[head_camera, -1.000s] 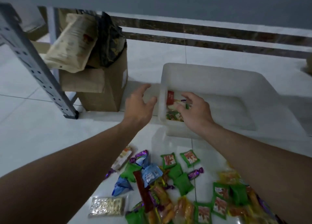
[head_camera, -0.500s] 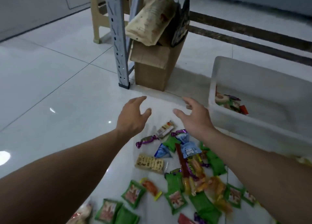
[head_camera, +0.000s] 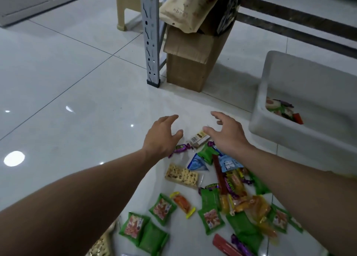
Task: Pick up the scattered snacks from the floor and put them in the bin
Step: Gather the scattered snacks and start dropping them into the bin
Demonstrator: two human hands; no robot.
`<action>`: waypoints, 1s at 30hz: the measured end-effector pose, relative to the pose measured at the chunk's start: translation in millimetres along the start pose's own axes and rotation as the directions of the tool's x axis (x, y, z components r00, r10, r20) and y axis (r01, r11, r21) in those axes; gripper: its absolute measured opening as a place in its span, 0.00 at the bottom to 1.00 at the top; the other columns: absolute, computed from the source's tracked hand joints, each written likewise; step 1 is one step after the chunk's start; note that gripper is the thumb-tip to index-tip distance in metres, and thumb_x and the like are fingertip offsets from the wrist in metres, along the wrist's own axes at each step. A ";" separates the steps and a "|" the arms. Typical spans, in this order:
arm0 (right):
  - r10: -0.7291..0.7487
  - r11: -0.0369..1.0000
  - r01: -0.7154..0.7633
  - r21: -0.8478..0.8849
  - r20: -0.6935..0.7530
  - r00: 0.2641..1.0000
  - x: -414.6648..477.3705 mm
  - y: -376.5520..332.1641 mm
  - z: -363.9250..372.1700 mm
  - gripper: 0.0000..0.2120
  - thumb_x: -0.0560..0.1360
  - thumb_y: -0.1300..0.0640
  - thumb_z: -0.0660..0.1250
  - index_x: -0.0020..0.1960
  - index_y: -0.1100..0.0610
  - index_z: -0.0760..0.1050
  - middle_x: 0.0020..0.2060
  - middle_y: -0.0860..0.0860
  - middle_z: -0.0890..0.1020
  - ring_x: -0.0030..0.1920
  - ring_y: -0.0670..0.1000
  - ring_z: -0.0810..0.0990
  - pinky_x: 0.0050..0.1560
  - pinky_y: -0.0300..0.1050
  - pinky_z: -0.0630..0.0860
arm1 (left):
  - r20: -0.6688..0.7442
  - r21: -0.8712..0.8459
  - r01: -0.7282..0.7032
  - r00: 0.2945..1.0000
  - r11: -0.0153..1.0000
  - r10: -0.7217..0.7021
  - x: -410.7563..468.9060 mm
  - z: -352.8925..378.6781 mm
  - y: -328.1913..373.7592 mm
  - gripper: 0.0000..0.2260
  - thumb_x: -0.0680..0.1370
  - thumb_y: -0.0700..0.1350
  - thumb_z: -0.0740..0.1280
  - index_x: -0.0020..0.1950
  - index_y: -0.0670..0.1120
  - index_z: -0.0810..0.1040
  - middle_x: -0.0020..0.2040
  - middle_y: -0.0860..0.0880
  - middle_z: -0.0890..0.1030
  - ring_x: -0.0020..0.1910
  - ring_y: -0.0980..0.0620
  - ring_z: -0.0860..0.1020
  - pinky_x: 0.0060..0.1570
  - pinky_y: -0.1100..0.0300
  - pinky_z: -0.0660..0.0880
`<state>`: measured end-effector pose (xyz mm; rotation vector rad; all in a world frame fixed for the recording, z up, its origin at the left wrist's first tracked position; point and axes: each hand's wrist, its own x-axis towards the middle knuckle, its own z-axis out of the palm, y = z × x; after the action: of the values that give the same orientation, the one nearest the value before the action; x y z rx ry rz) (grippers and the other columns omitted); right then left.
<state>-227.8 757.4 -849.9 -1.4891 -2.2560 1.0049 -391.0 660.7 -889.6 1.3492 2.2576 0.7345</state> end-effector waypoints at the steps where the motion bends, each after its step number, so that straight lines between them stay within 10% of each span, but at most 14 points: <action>1: 0.005 1.000 -0.005 -0.010 0.013 1.000 0.3 2.8 1.5 0.27 0.76 0.50 0.68 0.73 0.49 0.66 0.70 0.49 0.70 0.69 0.50 0.68 0.69 0.51 0.68 | 0.022 0.014 0.004 1.000 1.000 -0.005 -0.3 3.6 -1.7 0.25 0.78 0.53 0.63 0.75 0.51 0.64 0.73 0.48 0.68 0.71 0.48 0.66 0.68 0.53 0.65; 18: -0.022 0.990 0.041 -0.135 0.135 0.991 28.1 36.2 27.4 0.24 0.76 0.60 0.67 0.71 0.52 0.69 0.68 0.52 0.72 0.67 0.51 0.70 0.67 0.42 0.66 | 0.201 0.264 0.007 0.978 0.965 -0.062 3.0 45.6 -23.6 0.12 0.78 0.51 0.66 0.57 0.46 0.77 0.54 0.47 0.74 0.54 0.49 0.69 0.50 0.58 0.69; 30: -0.249 0.725 0.473 -0.501 0.449 0.858 58.3 45.1 47.9 0.11 0.73 0.57 0.70 0.54 0.53 0.77 0.54 0.50 0.77 0.57 0.53 0.72 0.56 0.46 0.65 | 0.152 0.038 0.176 0.972 0.984 -0.180 3.4 36.9 -40.1 0.06 0.76 0.43 0.68 0.46 0.46 0.71 0.42 0.49 0.76 0.41 0.50 0.73 0.33 0.60 0.64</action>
<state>-248.3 800.2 -923.9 -0.9896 -3.1859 0.4670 -398.0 656.5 -943.5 1.1525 2.2342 0.5238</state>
